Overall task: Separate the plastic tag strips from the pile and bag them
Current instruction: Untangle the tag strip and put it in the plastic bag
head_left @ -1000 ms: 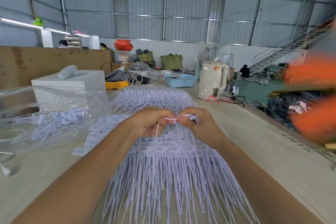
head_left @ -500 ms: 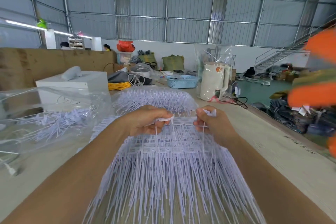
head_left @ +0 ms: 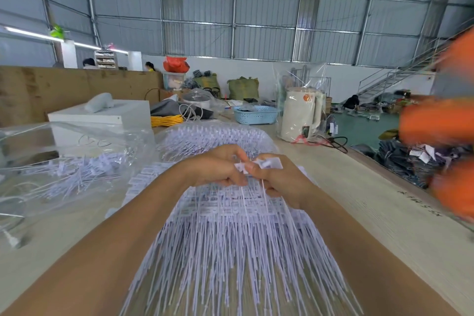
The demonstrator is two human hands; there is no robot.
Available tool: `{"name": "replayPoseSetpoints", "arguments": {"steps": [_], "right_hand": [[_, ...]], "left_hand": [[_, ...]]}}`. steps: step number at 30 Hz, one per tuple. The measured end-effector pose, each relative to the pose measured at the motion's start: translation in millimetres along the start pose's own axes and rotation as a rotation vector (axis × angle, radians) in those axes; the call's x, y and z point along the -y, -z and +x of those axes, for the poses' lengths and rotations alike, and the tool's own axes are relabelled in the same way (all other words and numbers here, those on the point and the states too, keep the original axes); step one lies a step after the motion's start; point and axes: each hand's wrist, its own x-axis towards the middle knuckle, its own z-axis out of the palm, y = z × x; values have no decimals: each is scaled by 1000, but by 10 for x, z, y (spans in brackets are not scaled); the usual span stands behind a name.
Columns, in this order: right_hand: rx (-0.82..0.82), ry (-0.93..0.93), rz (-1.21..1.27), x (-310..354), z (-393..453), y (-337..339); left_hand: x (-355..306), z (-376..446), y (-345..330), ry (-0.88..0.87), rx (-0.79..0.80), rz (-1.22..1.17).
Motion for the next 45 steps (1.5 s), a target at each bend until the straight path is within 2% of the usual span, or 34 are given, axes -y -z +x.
{"name": "replayPoseSetpoints", "arguments": {"steps": [3,9,12,15,18,20,22,24,25,26,28,32,35,39,42,45], "right_hand": [[-37,-1,135,46,1,49],[-55,10,151,85,26,-3],[-64,55,36,107,27,-1],[-116,318,-232,93,21,-14],[-179,556,-547,25,16,-10],[-250,615,-607,-35,17,18],[-339,504,-459,-57,11,72],[-354,193,25,-22,35,170],[-311,35,277,11,46,222],[-255,-68,420,41,49,256],[-136,-113,434,76,58,259],[-4,-43,224,151,36,132],[80,16,340,287,12,85],[25,158,310,551,27,99],[-13,128,398,625,68,83],[-20,134,359,556,77,16]], "left_hand": [[37,11,30,-38,-80,-255],[47,44,0,3,-152,-313],[17,30,1,3,-180,-304],[-24,12,22,68,-182,-346],[-55,8,61,226,-74,-404],[-32,-17,121,330,28,-531],[8,-40,174,338,34,-529],[34,-49,163,219,-68,-408],[26,-48,139,141,-125,-378],[4,-46,114,72,-173,-363],[-58,-28,67,-19,-228,-336],[-180,-4,-31,-92,-247,-335],[-216,-11,-57,-173,-302,-345],[-286,-11,4,-304,-389,-354],[-345,7,-38,-368,-445,-355],[-361,17,-104,-383,-475,-382]]}}
